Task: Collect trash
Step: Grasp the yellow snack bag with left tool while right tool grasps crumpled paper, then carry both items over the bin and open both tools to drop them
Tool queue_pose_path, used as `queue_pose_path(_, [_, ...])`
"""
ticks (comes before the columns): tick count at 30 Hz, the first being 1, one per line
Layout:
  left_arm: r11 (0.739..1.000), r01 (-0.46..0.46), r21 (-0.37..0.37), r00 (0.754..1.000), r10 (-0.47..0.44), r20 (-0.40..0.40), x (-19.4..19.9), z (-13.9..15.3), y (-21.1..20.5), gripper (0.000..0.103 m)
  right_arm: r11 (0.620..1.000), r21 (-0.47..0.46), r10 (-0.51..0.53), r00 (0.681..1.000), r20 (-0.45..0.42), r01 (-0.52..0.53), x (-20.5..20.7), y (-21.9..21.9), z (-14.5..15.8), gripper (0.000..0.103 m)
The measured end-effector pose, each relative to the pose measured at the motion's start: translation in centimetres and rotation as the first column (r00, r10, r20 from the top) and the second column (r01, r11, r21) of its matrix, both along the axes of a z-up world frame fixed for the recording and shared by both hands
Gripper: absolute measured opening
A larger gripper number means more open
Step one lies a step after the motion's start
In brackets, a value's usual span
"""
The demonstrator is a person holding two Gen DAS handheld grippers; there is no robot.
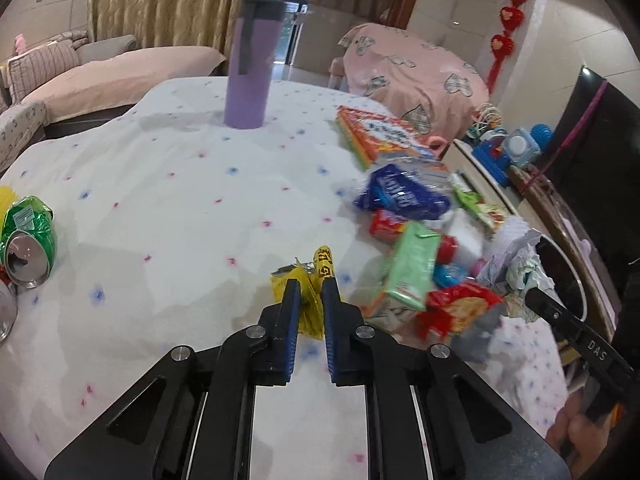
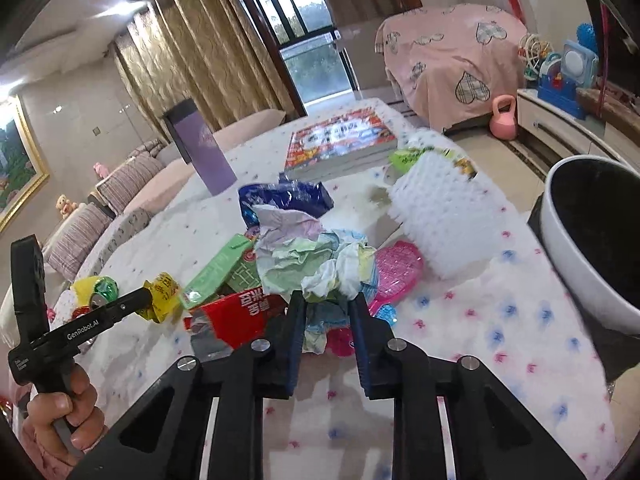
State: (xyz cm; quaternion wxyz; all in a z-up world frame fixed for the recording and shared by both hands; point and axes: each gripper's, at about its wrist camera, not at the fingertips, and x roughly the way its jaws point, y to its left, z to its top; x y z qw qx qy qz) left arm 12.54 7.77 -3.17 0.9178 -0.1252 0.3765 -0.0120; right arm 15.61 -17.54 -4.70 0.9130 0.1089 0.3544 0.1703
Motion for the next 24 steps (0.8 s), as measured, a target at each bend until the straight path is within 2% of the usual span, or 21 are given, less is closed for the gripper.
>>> queue_pose_path(2, [1.000,0.018,-0.004,1.000,-0.018,0.017,-0.6,0.6,-0.7,0.009,1.000,0.005,-0.006,1.000,0.017,0.006,-0.5,-0.3,0.6,0.021])
queue_pose_path(4, [0.999,0.036,-0.003,0.999,-0.035,0.030,-1.0,1.3,-1.4,0.004,1.000,0.015,-0.013,0.999,0.030,0.012,-1.3,-1.0,1.1,0.018])
queue_pose_path(5, [0.999,0.048,-0.007,0.998,-0.048,0.038,-1.2,1.6,-1.8,0.003,1.000,0.019,-0.016,0.999,0.034,0.015,-1.5,-1.1,1.3,0.003])
queue_pose_path(11, [0.995,0.101,0.001,0.992,-0.101,0.074,-1.8,3.1,-3.9,0.002,0.999,0.022,-0.040,0.998,0.053,0.039,-2.9,-2.4,2.0,0.003])
queue_pose_path(19, [0.988,0.151,-0.024,0.982,-0.147,0.115,-2.5,4.8,-6.0,0.002,0.997,0.036,-0.070,0.996,0.063,0.068,-4.1,-4.3,2.3,0.002])
queue_pose_path(24, [0.976,0.214,-0.032,0.969,-0.208,0.132,-1.9,5.6,-9.1,0.002,0.993,0.043,-0.115,0.990,0.087,0.111,-4.8,-6.5,3.3,0.002])
